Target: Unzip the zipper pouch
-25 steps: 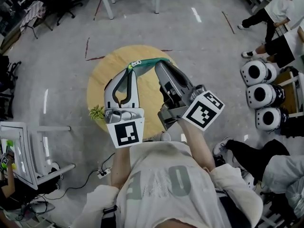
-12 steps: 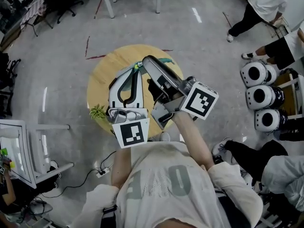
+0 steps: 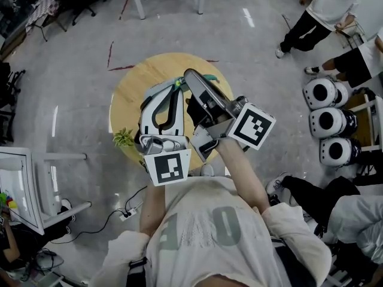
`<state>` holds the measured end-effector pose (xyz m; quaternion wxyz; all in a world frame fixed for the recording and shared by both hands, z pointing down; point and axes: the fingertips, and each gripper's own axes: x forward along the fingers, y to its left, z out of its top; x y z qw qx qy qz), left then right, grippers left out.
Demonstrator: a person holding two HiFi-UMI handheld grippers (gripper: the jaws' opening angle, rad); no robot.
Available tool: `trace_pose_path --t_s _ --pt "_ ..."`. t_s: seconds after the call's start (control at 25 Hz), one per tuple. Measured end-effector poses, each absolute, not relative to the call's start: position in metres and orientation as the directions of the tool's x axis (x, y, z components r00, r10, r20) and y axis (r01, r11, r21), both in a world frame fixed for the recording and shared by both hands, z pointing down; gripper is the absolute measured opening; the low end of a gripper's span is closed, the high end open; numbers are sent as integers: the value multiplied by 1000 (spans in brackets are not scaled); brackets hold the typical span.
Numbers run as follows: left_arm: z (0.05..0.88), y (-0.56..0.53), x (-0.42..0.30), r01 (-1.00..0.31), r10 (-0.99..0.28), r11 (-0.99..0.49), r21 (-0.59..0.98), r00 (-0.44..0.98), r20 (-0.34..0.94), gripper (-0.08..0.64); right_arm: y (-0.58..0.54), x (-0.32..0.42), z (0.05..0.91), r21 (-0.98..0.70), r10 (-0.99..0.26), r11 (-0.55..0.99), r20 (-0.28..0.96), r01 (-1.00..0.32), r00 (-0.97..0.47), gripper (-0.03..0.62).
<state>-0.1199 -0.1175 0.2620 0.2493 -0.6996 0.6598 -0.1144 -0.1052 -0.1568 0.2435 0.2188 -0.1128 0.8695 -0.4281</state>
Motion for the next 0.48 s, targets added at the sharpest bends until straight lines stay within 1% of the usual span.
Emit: trace_pose_path --t_s 0.32,0.48 --pt "265 -114 -125 -908 -981 -17 -418 96 -168 35 -155 -108 247 -772 -407 631 -252 -71 -878 29" --pt "264 -112 -125 -910 -980 -28 -414 106 -168 34 -153 -109 247 -756 -409 648 -244 -92 -879 29"
